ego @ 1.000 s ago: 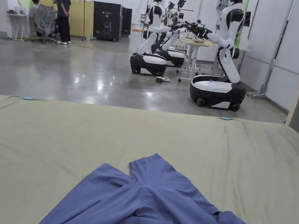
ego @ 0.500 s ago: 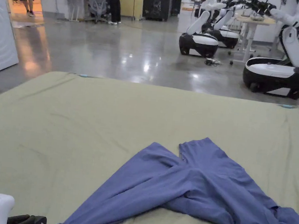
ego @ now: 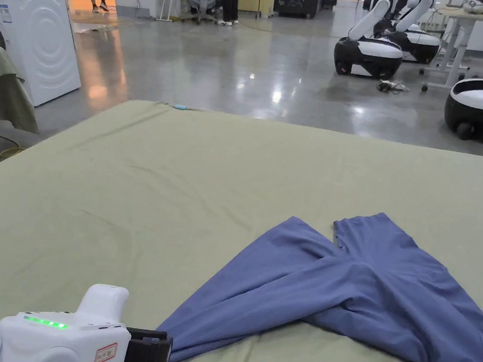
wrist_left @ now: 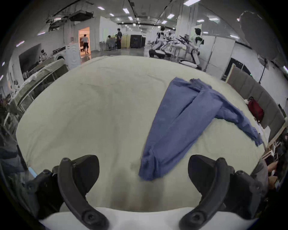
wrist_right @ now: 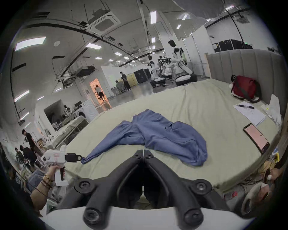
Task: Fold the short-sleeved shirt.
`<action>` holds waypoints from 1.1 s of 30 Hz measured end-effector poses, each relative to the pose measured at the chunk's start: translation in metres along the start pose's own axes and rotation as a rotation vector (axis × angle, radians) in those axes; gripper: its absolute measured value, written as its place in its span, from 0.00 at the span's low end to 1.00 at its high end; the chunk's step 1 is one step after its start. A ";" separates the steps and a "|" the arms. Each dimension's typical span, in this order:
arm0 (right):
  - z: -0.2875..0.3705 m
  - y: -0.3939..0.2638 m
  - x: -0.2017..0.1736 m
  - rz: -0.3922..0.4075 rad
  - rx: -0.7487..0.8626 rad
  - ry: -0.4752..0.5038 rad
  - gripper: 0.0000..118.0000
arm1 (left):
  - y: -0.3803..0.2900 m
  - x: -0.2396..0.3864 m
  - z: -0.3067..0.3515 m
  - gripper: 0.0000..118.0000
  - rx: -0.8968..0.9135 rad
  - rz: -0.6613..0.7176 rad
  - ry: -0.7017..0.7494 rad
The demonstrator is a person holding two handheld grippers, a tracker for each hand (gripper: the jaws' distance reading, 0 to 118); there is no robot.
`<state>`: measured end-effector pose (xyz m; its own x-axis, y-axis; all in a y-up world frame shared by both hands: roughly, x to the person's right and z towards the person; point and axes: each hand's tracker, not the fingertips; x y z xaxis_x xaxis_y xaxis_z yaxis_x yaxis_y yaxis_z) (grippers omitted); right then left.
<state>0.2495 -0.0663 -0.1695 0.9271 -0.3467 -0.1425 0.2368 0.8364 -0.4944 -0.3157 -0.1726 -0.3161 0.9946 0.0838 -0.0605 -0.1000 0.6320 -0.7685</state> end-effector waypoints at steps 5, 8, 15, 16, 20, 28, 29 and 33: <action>-0.001 -0.003 -0.001 0.002 -0.024 -0.015 0.02 | -0.002 0.001 -0.020 0.51 0.003 0.007 0.041; -0.001 -0.004 0.001 0.007 -0.039 -0.031 0.02 | -0.001 0.004 -0.012 0.09 0.040 0.028 -0.021; -0.020 0.029 -0.011 0.119 -0.034 -0.036 0.02 | 0.000 0.012 -0.009 0.04 0.032 -0.011 -0.001; -0.029 0.043 -0.013 0.147 -0.015 -0.013 0.02 | 0.001 0.010 -0.007 0.04 0.034 0.002 -0.025; -0.112 0.108 -0.006 0.251 -0.050 -0.016 0.03 | 0.001 0.014 -0.003 0.04 0.033 -0.008 -0.030; -0.363 0.178 0.022 0.423 -0.391 -0.091 0.78 | 0.000 0.014 -0.007 0.04 0.012 0.026 -0.055; -0.385 0.177 0.026 0.425 -0.421 -0.104 0.78 | 0.001 0.014 -0.007 0.04 0.009 0.030 -0.056; -0.462 0.171 0.040 0.474 -0.554 -0.179 0.78 | 0.005 0.019 -0.004 0.04 -0.005 0.031 -0.063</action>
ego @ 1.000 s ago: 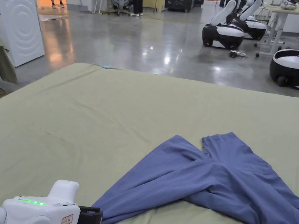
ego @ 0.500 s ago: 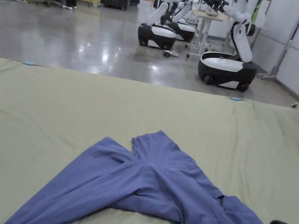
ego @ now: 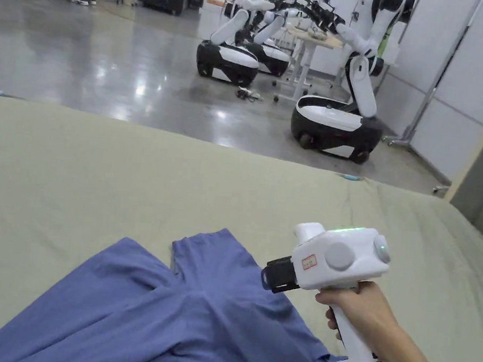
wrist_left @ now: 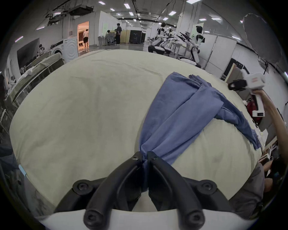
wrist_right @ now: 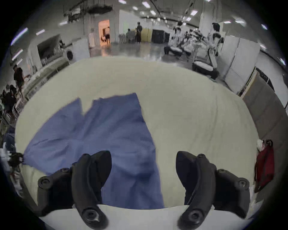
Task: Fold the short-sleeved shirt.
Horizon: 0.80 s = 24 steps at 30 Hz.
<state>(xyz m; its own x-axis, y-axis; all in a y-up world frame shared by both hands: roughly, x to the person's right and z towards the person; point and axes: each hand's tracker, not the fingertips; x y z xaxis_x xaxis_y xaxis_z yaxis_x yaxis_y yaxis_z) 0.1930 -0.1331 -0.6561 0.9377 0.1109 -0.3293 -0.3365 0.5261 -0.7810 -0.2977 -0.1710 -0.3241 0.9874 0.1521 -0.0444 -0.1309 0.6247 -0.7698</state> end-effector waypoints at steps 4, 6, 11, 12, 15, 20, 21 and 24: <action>-0.040 0.015 0.012 -0.040 -0.078 -0.025 0.78 | 0.003 -0.001 0.000 0.04 -0.001 0.024 -0.004; -0.049 0.016 0.015 -0.071 -0.138 0.009 0.78 | 0.004 -0.002 -0.001 0.04 -0.008 0.024 -0.004; -0.061 0.010 0.008 -0.072 -0.191 0.042 0.72 | 0.005 0.001 -0.002 0.04 -0.017 0.023 -0.001; -0.059 0.010 0.007 -0.089 -0.184 0.037 0.64 | 0.005 0.002 -0.002 0.04 -0.017 0.020 -0.002; -0.046 0.010 0.001 -0.108 -0.165 0.045 0.03 | 0.008 0.004 -0.002 0.04 -0.015 0.010 0.006; -0.019 -0.002 -0.016 -0.065 -0.035 -0.032 0.03 | 0.018 0.009 0.001 0.04 0.007 0.019 -0.015; -0.008 -0.007 -0.014 -0.094 0.019 0.011 0.03 | 0.025 0.010 0.004 0.04 0.033 0.025 -0.029; 0.033 -0.024 -0.016 -0.174 0.217 0.021 0.03 | 0.052 0.021 0.018 0.04 0.131 -0.004 -0.037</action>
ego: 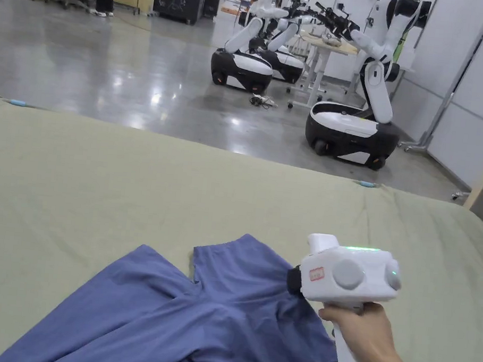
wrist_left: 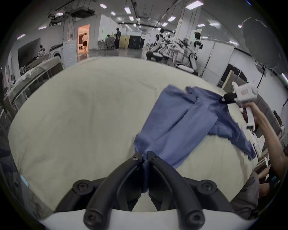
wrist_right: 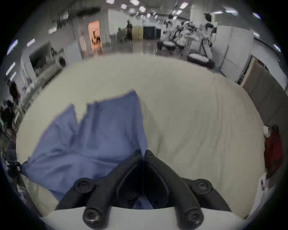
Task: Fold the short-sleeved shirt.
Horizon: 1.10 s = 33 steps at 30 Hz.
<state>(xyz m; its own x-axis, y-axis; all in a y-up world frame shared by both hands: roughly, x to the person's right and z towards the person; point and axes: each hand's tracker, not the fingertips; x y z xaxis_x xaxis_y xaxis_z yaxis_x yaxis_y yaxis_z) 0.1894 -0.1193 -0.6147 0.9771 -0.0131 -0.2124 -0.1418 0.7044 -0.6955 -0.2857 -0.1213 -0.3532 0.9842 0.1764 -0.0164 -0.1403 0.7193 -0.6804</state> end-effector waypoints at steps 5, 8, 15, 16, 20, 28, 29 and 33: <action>0.096 0.000 -0.009 0.038 0.362 0.023 0.03 | 0.069 0.022 0.021 0.04 0.170 -0.023 -0.078; 0.142 0.027 -0.009 0.023 0.452 0.030 0.03 | 0.122 0.042 0.033 0.04 0.275 -0.054 -0.106; 0.205 0.095 0.003 0.089 0.704 -0.118 0.03 | 0.244 0.081 0.033 0.04 0.410 -0.092 -0.169; 0.211 0.104 0.004 0.101 0.727 -0.142 0.03 | 0.259 0.086 0.032 0.04 0.428 -0.097 -0.163; 0.234 0.129 0.010 0.138 0.851 -0.228 0.03 | 0.319 0.095 0.027 0.04 0.482 -0.095 -0.187; 0.274 0.218 0.040 0.064 0.843 -0.352 0.03 | 0.437 0.109 0.028 0.04 0.532 -0.058 -0.164; 0.279 0.227 0.041 0.054 0.839 -0.359 0.03 | 0.447 0.112 0.031 0.04 0.536 -0.062 -0.141; 0.295 0.258 0.046 -0.010 0.847 -0.332 0.03 | 0.468 0.118 0.037 0.04 0.570 -0.039 -0.169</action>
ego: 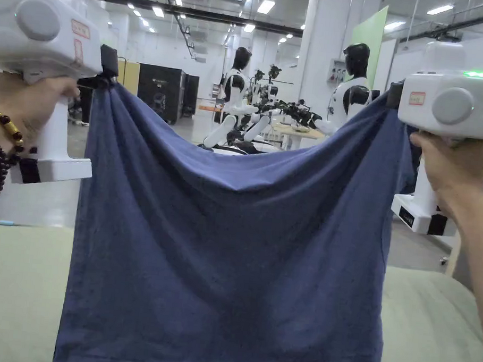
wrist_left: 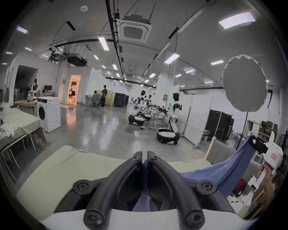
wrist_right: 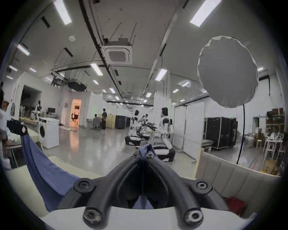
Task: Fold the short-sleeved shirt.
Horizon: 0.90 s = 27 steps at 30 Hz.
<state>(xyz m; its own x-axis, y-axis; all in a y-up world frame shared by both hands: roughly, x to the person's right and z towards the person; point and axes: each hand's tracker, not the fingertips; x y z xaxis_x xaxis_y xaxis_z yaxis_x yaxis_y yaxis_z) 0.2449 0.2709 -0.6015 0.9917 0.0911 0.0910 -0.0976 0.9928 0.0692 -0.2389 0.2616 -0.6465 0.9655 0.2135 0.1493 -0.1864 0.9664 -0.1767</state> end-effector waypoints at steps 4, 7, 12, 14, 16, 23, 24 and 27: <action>-0.011 0.004 -0.002 -0.036 -0.030 0.034 0.03 | 0.000 0.005 -0.009 0.04 0.005 0.016 0.010; -0.013 0.008 -0.004 -0.074 0.011 0.068 0.03 | -0.001 0.009 -0.011 0.04 0.012 0.006 0.009; -0.003 -0.008 -0.011 -0.037 0.010 0.099 0.03 | -0.016 0.006 -0.009 0.04 -0.006 -0.035 -0.018; 0.006 -0.021 -0.011 -0.045 0.008 0.100 0.03 | -0.029 0.002 -0.003 0.04 -0.009 -0.048 -0.023; 0.015 -0.032 -0.010 -0.057 0.007 0.115 0.03 | -0.042 -0.004 0.004 0.04 -0.020 -0.041 -0.029; 0.072 -0.076 -0.001 -0.070 0.003 0.119 0.03 | -0.106 -0.028 0.043 0.04 -0.091 -0.017 -0.049; 0.081 -0.082 0.001 -0.075 0.000 0.121 0.03 | -0.113 -0.032 0.048 0.04 -0.098 -0.008 -0.050; 0.116 -0.104 0.005 -0.090 -0.023 0.125 0.03 | -0.143 -0.040 0.070 0.04 -0.138 0.014 -0.058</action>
<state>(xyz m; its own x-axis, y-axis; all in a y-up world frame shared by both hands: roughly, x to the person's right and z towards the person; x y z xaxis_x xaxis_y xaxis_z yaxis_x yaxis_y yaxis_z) 0.2507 0.1589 -0.4930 0.9992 0.0091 -0.0387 -0.0072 0.9988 0.0491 -0.2633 0.1247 -0.5585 0.9501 0.2385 0.2011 -0.1691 0.9354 -0.3106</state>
